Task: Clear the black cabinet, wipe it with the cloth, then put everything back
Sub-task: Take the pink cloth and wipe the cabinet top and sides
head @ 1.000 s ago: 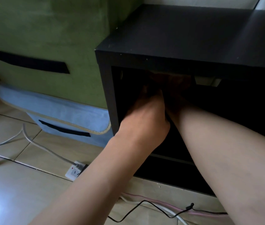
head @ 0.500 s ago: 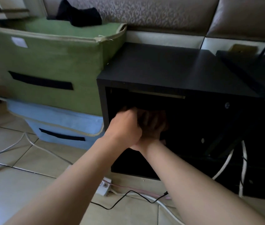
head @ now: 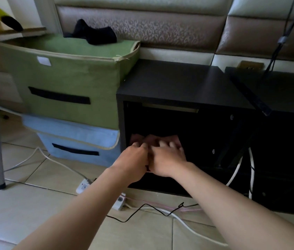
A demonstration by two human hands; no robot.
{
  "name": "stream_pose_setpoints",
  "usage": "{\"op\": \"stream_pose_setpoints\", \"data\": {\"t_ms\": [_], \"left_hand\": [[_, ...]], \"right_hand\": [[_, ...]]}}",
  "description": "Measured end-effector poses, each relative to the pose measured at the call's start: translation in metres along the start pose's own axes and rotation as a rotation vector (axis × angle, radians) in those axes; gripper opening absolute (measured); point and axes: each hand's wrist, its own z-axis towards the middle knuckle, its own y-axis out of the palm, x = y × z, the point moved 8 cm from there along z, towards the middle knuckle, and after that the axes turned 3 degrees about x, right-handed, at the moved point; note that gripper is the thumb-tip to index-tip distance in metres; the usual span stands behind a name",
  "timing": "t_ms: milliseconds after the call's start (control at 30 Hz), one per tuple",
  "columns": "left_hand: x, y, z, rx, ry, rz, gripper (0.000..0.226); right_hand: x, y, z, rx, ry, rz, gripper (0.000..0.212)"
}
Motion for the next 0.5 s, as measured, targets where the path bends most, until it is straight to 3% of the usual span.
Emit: {"op": "stream_pose_setpoints", "data": {"t_ms": [67, 200, 267, 333, 433, 500], "left_hand": [[0.001, 0.004, 0.0, -0.004, 0.024, 0.017, 0.039], [0.005, 0.012, 0.0, -0.039, 0.043, 0.077, 0.037], [0.007, 0.014, -0.001, -0.057, 0.064, 0.111, 0.037], [0.004, 0.015, -0.003, -0.052, 0.064, 0.12, 0.036], [0.004, 0.01, -0.006, 0.015, 0.046, 0.067, 0.039], [0.01, -0.009, -0.01, 0.206, 0.123, 0.053, 0.045]], "right_hand": [[0.018, -0.021, 0.012, 0.027, 0.056, 0.026, 0.052], [0.04, -0.024, 0.033, -0.062, 0.129, -0.123, 0.078], [0.044, -0.022, 0.037, -0.087, 0.131, -0.143, 0.08], [0.042, -0.027, 0.036, -0.044, 0.12, -0.186, 0.071], [0.031, -0.043, 0.022, 0.105, 0.022, -0.256, 0.041], [0.024, -0.056, 0.005, 0.241, -0.047, -0.173, 0.024]]}}
